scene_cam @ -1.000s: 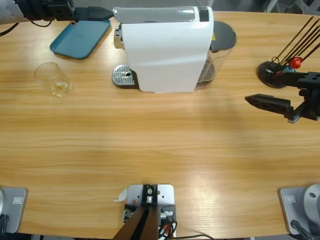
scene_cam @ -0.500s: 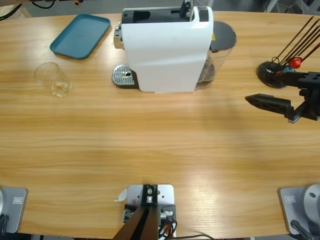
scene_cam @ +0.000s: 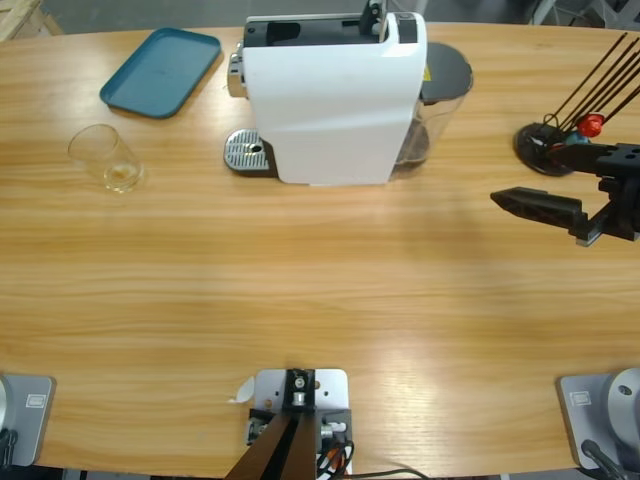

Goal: Pour coffee

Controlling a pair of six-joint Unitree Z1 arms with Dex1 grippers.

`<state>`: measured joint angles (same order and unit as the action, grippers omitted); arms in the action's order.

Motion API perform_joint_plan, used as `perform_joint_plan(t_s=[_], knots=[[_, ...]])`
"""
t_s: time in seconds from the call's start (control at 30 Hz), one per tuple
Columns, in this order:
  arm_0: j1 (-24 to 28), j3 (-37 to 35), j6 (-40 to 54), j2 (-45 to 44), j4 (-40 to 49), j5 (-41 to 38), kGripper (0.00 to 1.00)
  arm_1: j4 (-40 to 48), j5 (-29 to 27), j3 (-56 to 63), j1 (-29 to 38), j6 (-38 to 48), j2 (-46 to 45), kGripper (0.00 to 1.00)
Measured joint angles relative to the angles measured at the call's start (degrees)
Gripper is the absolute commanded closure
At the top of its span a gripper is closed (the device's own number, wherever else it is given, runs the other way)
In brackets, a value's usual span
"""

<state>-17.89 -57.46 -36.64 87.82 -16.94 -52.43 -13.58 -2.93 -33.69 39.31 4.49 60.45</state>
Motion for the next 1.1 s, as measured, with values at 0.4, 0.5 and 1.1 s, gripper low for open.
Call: perform_joint_plan(t_s=[0.4,0.5,1.1], knots=[[-6.09,-11.3,36.36,-15.13,52.72,53.43,0.285,0.0,0.0,0.0,0.0,0.0,0.0,0.085],[-9.41,-7.89,39.06,-15.14,52.96,55.41,0.285,0.0,0.0,0.0,0.01,0.0,0.0,0.11],[-15.98,6.42,40.23,-23.86,43.08,58.44,0.096,-4.92,-12.14,-3.25,-0.22,5.18,-5.06,0.04]])
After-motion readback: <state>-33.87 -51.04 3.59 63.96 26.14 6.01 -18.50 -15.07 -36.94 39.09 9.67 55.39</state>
